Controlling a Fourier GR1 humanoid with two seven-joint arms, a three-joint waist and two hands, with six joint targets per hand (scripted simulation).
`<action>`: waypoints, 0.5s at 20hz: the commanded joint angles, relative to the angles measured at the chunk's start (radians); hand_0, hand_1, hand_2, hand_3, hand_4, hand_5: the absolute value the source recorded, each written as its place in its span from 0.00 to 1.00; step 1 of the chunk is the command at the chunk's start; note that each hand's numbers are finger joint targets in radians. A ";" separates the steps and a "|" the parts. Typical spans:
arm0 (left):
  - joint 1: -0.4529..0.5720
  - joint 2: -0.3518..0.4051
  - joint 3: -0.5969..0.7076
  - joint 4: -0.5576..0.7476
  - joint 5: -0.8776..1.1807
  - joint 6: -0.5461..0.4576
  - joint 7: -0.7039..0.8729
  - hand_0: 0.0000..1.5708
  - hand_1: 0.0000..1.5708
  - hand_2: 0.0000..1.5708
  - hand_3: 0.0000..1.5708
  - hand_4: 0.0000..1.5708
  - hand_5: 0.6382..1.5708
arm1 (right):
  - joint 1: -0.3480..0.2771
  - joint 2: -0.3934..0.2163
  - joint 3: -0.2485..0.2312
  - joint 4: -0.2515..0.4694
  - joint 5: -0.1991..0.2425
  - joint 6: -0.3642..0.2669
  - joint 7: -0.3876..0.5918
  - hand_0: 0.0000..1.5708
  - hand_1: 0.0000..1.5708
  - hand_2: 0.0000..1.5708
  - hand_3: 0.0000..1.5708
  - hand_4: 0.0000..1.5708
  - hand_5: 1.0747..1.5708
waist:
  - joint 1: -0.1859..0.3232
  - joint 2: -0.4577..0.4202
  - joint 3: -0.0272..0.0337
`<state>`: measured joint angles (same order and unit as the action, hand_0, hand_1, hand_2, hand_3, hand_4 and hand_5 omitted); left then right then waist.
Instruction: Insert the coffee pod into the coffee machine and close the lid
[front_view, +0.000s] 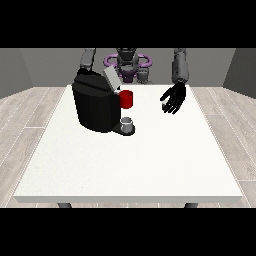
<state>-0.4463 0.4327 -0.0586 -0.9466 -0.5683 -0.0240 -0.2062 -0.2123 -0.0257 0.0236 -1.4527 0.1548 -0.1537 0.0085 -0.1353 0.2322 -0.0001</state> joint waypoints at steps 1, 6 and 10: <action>-0.020 -0.038 -0.050 0.035 -0.101 0.072 -0.004 0.68 0.68 0.72 0.59 0.30 1.00 | -0.028 -0.015 -0.014 0.040 -0.009 0.021 0.034 0.00 0.00 0.00 0.00 0.00 1.00 | 0.008 -0.028 0.0000; -0.080 -0.019 -0.096 0.083 -0.201 0.067 0.025 0.48 0.48 0.61 0.52 0.22 1.00 | -0.065 -0.007 -0.005 0.115 0.020 0.008 -0.049 0.00 0.00 0.00 0.00 0.00 1.00 | 0.002 0.033 0.0004; -0.084 0.009 -0.118 0.131 -0.257 0.006 0.038 0.56 0.56 0.64 0.52 0.18 1.00 | -0.054 0.012 -0.009 0.159 0.007 -0.006 -0.050 0.00 0.00 0.00 0.00 0.00 1.00 | 0.016 -0.010 0.0004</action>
<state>-0.5089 0.4369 -0.1489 -0.8513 -0.7614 0.0022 -0.2010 -0.2670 -0.0190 0.0197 -1.3445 0.1660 -0.1646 -0.0073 -0.1202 0.2310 0.0014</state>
